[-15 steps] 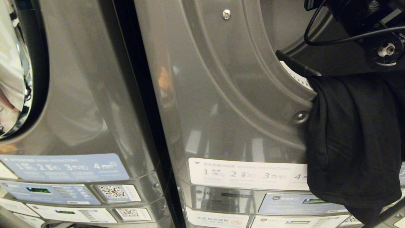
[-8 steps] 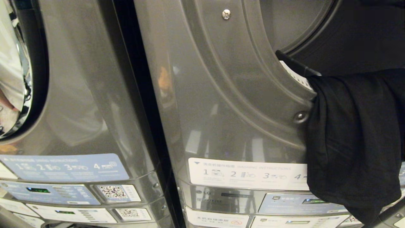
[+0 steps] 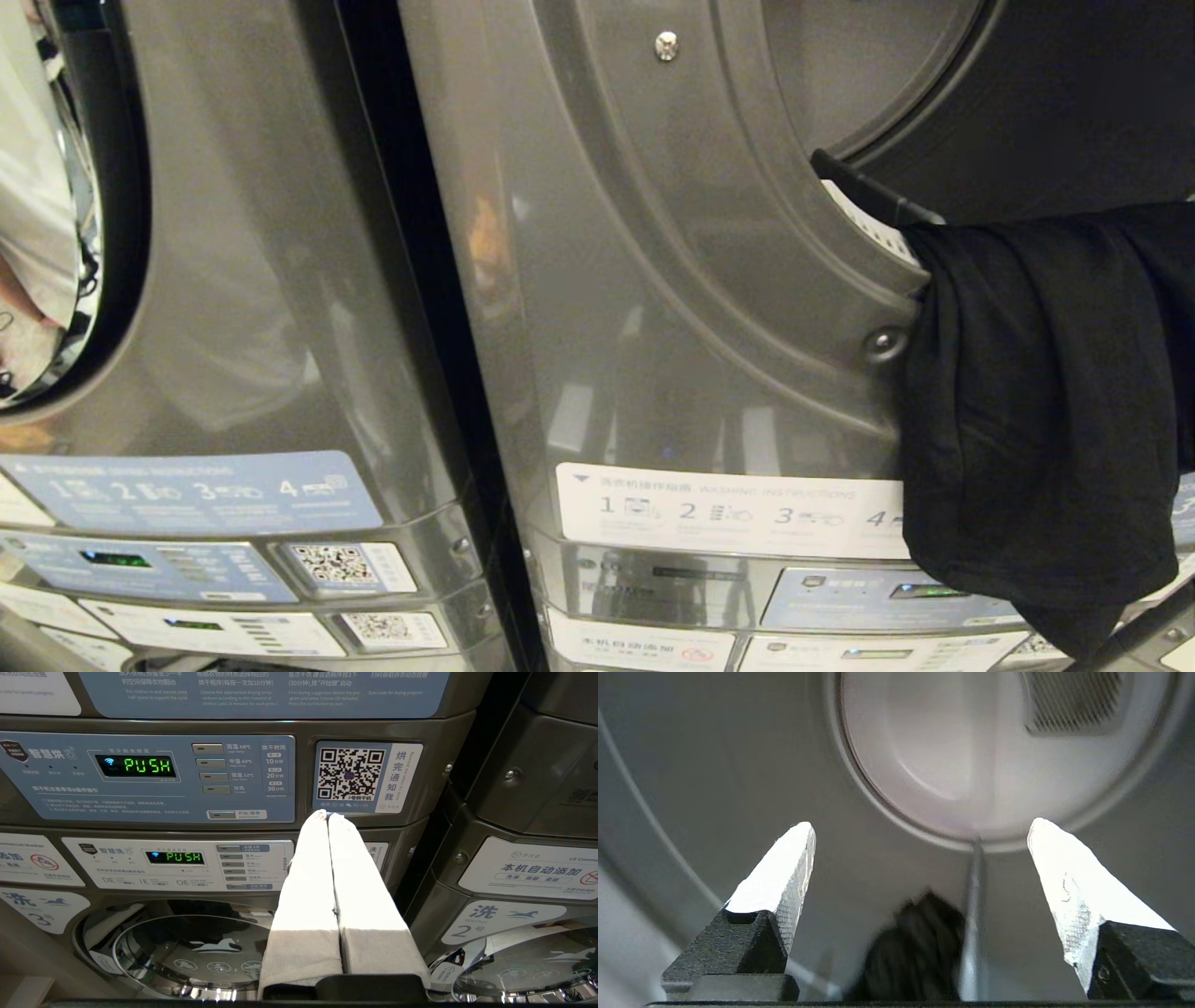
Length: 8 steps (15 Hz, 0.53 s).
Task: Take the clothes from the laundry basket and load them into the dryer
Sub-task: Put the clothes in the dryer
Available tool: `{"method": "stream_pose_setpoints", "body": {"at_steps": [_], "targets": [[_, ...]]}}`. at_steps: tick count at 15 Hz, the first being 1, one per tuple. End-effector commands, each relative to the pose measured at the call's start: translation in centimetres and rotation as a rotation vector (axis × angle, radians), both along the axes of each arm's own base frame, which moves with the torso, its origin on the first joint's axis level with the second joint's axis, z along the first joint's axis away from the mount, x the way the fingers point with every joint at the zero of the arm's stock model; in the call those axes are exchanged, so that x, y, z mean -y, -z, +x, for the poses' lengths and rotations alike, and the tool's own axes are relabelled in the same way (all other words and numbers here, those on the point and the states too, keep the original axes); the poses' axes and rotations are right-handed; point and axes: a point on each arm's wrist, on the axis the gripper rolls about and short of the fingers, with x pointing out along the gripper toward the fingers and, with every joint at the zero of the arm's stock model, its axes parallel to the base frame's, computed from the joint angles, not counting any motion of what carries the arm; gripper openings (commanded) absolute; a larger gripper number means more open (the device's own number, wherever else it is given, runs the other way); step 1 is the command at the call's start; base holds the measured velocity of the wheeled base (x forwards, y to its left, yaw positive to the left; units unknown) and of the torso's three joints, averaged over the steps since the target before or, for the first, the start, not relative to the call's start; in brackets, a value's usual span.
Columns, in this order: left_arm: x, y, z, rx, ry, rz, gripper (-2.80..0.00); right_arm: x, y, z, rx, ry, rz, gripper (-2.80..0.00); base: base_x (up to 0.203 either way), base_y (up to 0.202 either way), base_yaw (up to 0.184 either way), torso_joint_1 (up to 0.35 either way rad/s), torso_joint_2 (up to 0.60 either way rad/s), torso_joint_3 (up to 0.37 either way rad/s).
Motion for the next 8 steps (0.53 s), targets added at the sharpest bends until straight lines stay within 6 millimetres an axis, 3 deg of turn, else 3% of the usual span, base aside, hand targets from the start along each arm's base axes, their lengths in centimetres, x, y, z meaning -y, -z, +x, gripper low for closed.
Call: {"method": "stream_pose_setpoints", "body": {"at_steps": [1, 4, 8], "targets": [[0.0, 0.0, 0.0, 0.0, 0.0, 0.0, -2.8, 1.9, 0.4, -3.9, 0.016, 0.004, 0.015, 0.0, 0.0, 0.0, 0.0, 0.0, 0.0, 0.0], [0.0, 0.0, 0.0, 0.001, 0.0, 0.0, -2.8, 3.7, 1.6, -7.0, -0.023, 0.012, -0.004, 0.0, 0.0, 0.0, 0.0, 0.0, 0.0, 0.0], [0.0, 0.0, 0.0, 0.0, 0.0, 0.0, -2.8, 5.2, 3.5, -9.7, -0.075, -0.007, -0.003, 0.0, 0.0, 0.0, 0.0, 0.0, 0.0, 0.0]]}}
